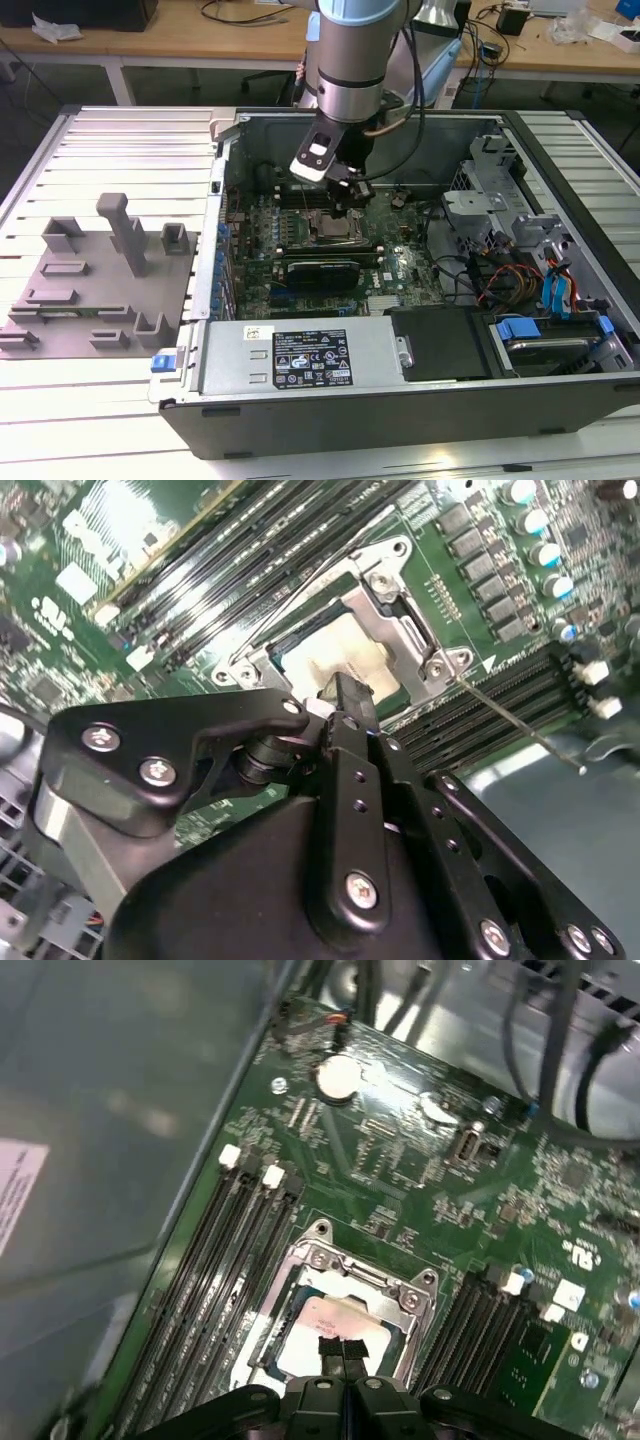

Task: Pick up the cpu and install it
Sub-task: 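Close the cpu cover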

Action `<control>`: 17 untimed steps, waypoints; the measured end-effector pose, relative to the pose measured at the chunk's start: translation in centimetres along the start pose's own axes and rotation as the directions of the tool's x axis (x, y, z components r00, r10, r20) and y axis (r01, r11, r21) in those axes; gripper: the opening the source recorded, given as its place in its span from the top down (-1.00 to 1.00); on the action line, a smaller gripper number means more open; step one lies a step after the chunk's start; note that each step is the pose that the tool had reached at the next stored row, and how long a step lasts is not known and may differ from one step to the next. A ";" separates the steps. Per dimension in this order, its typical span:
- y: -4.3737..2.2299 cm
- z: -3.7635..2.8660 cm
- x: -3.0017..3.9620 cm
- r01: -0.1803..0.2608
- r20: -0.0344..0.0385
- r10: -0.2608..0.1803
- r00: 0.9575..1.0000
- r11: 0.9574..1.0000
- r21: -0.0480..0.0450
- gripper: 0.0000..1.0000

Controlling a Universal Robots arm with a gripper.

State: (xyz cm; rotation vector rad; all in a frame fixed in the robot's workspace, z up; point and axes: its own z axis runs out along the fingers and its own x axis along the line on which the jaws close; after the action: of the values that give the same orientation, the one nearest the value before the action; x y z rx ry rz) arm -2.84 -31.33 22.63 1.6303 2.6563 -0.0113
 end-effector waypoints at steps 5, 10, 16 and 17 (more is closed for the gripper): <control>0.00 0.00 0.00 0.100 -0.001 -0.100 0.995 0.995 -0.003 0.79; 0.00 0.01 0.00 0.224 -0.001 -0.224 0.975 0.975 -0.006 0.79; 0.00 0.02 0.00 0.374 -0.001 -0.374 0.928 0.928 -0.010 0.79; 0.00 0.01 0.00 0.391 -0.001 -0.391 0.920 0.920 -0.010 0.79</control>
State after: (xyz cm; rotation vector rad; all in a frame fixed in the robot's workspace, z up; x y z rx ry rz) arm -2.85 -31.33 22.61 1.0675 2.9273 -0.0033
